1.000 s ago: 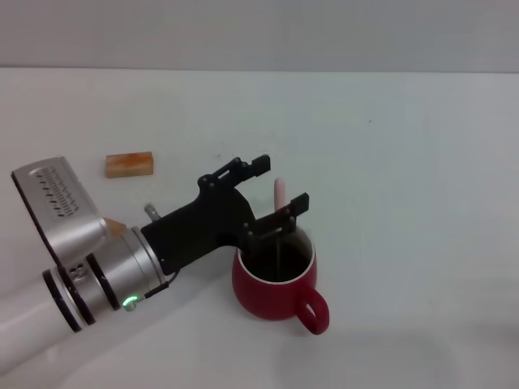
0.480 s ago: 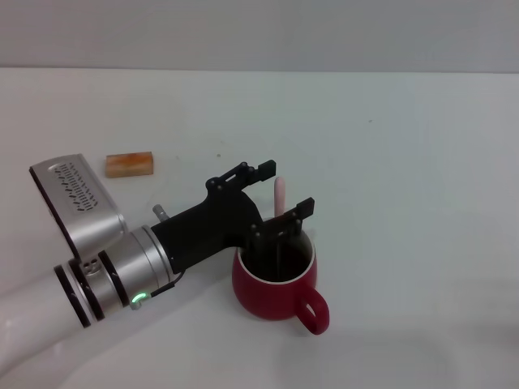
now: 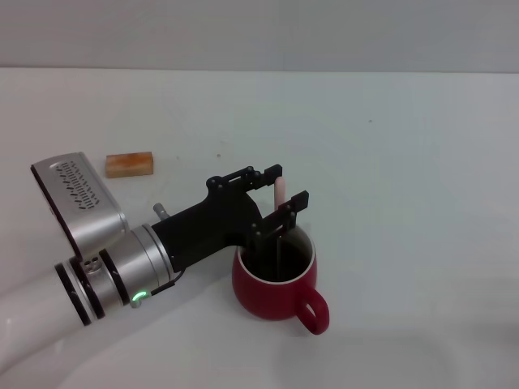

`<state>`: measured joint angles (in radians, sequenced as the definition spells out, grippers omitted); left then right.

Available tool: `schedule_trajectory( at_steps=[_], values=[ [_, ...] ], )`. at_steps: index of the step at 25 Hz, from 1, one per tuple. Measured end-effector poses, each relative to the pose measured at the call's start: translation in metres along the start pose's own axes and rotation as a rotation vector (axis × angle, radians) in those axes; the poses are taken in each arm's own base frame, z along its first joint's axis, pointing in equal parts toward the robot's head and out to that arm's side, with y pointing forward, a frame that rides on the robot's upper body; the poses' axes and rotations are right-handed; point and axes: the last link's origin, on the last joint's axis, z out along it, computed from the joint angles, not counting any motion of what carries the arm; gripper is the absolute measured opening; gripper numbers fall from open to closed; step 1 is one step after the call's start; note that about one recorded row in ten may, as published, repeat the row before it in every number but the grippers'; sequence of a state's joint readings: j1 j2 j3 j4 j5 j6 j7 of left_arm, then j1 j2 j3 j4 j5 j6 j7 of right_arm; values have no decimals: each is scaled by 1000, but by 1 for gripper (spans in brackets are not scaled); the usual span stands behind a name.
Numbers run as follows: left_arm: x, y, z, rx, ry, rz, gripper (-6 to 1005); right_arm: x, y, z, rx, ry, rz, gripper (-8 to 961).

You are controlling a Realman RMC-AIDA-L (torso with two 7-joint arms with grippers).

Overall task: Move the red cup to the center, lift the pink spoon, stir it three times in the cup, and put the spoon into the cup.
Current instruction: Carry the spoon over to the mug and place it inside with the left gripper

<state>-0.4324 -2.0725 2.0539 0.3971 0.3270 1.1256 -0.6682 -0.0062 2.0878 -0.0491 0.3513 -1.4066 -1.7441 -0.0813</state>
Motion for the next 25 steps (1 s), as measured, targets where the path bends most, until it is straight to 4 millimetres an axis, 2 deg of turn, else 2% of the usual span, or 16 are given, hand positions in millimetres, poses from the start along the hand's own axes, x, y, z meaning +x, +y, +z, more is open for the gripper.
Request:
schedule_trajectory(
  at_steps=[4, 15, 18, 23, 25],
  values=[
    [0, 0, 1, 1, -4, 2, 534, 0, 0, 1, -3, -2, 1, 328],
    [0, -1, 1, -2, -10, 17, 536, 0, 0, 0, -2, -4, 0, 327],
    [0, -1, -1, 8, -5, 29, 453, 0, 0, 0, -2, -3, 0, 327],
    [0, -1, -1, 16, 1, 41, 221, 0, 0, 0, -2, -3, -1, 328],
    [0, -1, -1, 17, 1, 40, 207, 0, 0, 0, -1, -3, -1, 327]
  ],
)
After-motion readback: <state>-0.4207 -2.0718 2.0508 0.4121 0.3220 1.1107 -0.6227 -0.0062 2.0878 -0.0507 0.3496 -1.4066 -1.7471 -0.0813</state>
